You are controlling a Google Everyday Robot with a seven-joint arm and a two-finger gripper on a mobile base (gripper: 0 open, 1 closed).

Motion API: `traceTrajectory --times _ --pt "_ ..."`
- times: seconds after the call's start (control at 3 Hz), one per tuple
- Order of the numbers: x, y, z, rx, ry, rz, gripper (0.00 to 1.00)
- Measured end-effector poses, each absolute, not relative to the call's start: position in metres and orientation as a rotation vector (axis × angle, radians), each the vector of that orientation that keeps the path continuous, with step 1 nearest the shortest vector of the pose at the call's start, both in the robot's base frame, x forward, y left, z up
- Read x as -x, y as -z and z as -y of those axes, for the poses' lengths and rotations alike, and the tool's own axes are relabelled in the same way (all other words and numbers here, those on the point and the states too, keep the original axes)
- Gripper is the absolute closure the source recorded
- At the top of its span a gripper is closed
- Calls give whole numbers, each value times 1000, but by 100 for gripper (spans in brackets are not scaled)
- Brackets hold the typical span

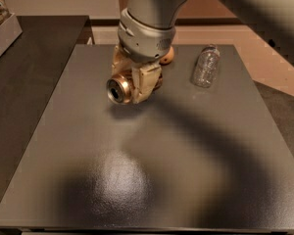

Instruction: Place orange can upright

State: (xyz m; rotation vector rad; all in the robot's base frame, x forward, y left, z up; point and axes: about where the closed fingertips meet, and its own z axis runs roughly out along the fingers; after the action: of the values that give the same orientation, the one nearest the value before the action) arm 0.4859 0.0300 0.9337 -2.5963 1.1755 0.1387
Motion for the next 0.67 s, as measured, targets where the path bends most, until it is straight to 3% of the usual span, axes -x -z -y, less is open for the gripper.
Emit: traceTrajectory --times 0.67 --pt "-473 -940 -27 2199 -390 -1644 100"
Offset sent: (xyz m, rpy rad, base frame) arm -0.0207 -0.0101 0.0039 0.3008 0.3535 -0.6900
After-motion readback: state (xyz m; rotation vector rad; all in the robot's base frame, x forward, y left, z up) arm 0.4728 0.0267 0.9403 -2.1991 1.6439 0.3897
